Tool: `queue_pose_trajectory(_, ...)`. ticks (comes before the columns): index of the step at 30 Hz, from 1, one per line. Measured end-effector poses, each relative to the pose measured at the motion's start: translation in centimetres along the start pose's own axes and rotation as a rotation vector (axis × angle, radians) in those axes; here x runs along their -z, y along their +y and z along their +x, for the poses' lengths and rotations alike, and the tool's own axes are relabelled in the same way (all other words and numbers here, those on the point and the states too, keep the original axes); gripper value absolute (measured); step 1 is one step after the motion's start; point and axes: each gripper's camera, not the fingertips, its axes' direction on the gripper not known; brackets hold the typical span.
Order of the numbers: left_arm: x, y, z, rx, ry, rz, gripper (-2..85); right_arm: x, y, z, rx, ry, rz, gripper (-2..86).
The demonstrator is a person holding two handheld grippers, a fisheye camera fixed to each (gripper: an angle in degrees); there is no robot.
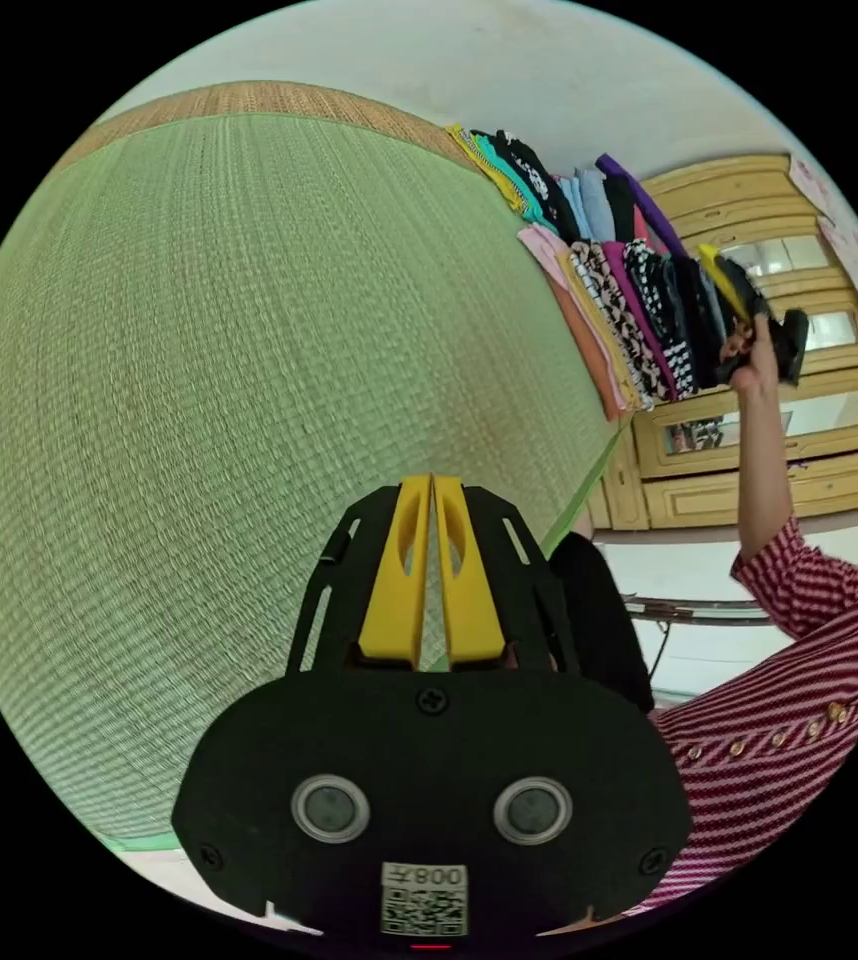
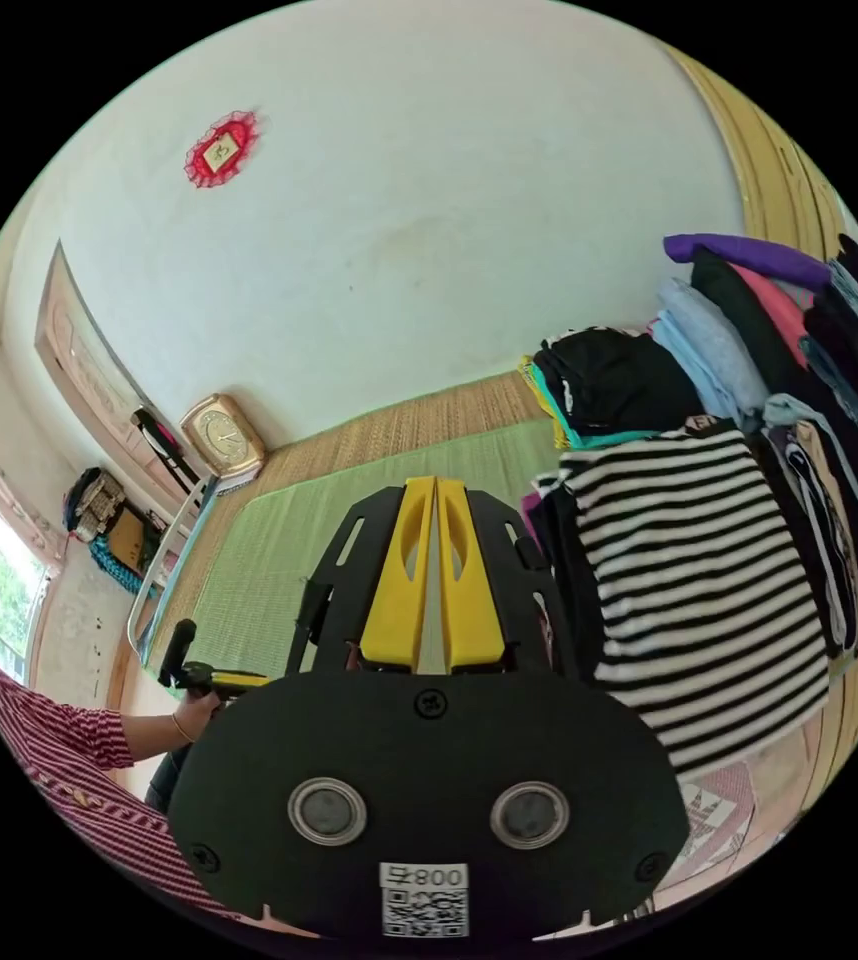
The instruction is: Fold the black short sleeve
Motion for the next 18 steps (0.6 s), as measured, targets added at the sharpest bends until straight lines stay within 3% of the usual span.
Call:
queue_pose_trajectory(6,-1.2,-0.1,1.5,-0.140,-0.036,-0.031,0.3,-12.9,-3.3,1.4,0.037,-0.049,-0.044,1.3)
queue_pose_trajectory(12,-2.5,-1.9,6.2,-0.254,-0.241,-0.173,0.2,-24.6,-10.5,7.6,-0.016,0.082,-0.088,6.3)
queue_pose_trajectory(18,-3.6,-3.1,8.5,-0.280,-0.319,-0.256,0.3,-32.2,-15.6,16.5,-0.072,0.206,-0.170,8.2)
